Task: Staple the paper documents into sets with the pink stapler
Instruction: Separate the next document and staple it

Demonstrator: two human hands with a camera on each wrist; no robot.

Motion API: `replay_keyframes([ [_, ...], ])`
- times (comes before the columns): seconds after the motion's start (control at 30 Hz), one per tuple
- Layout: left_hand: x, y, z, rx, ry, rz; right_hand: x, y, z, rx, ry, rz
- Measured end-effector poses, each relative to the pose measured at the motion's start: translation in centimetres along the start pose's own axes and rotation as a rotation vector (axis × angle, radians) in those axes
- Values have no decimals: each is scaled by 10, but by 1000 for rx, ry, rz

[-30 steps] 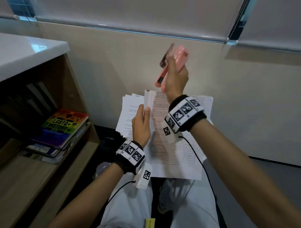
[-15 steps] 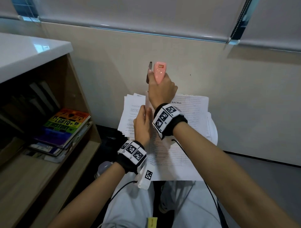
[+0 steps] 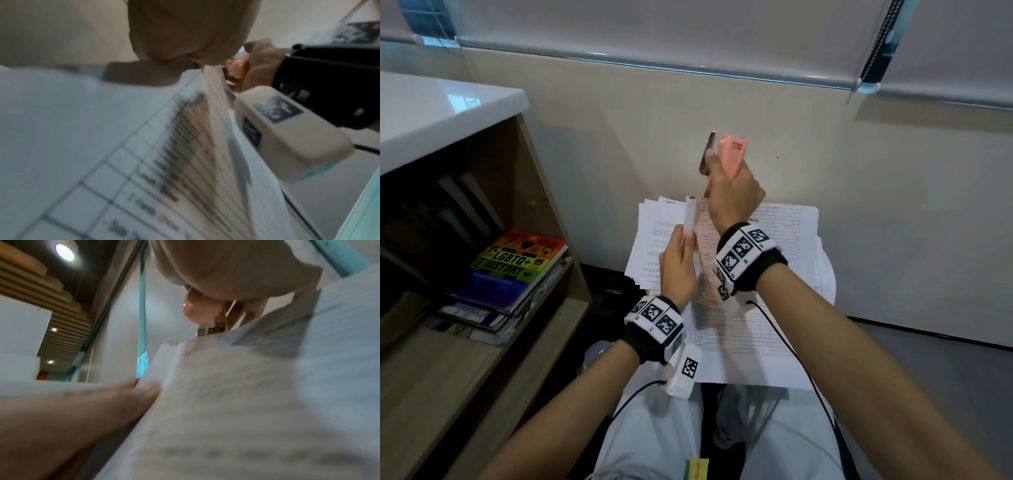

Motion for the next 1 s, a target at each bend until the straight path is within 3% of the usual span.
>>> replay_keyframes([
  [0.2, 19, -14, 26, 13, -55, 4, 6, -80, -37, 150, 157, -194],
  [0.27, 29, -17, 35, -5, -88, 0, -5, -99, -75, 170, 238, -127],
  [0.43, 41, -1, 37, -73, -181, 79, -68, -107, -144, 298, 448, 336],
  [0.5, 43, 12, 40, -43, -196, 120, -91, -107, -157, 276, 509, 437],
  [0.67, 63, 14, 82, -47, -403, 131, -77, -132, -203, 55, 635, 238],
  [0.77, 93, -19, 109, 269, -403, -27, -47, -152, -241, -5, 675, 119],
  [0.87, 114, -43, 144, 719, -560, -116, -23, -154, -266, -72, 703, 111],
  [1.0, 124, -47, 158, 895, -622, -171, -6, -131, -289, -141, 723, 201],
])
Point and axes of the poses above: each hand's wrist, its own x-axis towards the middle knuckle, its own y-axis out of the palm, z = x × y, the point moved 9 cm from there along x, towards the middle knuckle, and after that the axes turned 15 degrees about -y, right-handed, at the moved point
